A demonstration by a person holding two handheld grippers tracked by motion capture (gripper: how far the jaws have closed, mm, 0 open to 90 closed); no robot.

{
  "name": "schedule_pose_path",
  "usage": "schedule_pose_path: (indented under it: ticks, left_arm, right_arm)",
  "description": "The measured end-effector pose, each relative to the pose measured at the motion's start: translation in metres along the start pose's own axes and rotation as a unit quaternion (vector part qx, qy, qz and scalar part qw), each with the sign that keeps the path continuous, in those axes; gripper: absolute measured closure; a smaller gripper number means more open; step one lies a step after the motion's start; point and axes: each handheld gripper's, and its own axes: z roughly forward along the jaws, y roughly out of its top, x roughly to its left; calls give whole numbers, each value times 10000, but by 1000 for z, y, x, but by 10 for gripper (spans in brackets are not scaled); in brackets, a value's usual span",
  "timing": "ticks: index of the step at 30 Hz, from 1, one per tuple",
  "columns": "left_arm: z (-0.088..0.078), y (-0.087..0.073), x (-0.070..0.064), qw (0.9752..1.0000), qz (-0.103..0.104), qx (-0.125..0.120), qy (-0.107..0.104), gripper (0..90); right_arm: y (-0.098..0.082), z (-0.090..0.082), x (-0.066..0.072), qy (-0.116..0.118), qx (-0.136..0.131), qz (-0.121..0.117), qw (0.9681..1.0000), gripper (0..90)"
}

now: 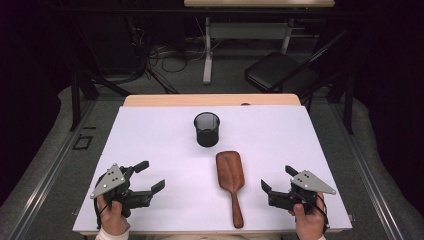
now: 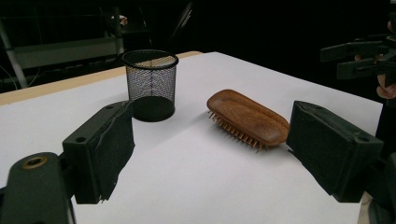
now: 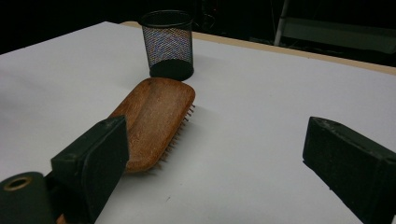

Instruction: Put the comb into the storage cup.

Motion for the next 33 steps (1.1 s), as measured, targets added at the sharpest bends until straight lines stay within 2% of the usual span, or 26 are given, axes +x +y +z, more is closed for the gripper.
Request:
schedule_pose_path:
  ticks: [7,12,18,21,23,25,30,33]
  left_arm:
    - [-1,-2,1,10000,26,48,6,151]
    - [-1,-2,-1,10000,24,65,-23,151]
    - [-1,-4,-4,9999,86,105,-61,151]
    - [-1,-4,-4,9999,87,119,-66,151]
    - [-1,-5,-4,9998,79,164,-28,151]
    - [-1,-5,-4,9998,61,165,-38,151]
    - [-3,-6,-5,9998,40,176,-24,151]
    - [-4,-6,-6,9999,48,160,-23,151]
  right_arm:
    - [0,5,2,98,242,0,9997,54]
    - [2,11,8,309,468,60,9984,15]
    - [2,18,21,251,634,-86,9976,19]
    - [2,19,25,225,723,-132,9970,65]
    - [2,19,33,286,753,-269,9964,168]
    - [2,21,39,406,786,-313,9956,186]
    - [0,26,53,661,903,-533,9923,357]
    - [-2,30,60,802,988,-557,9903,383]
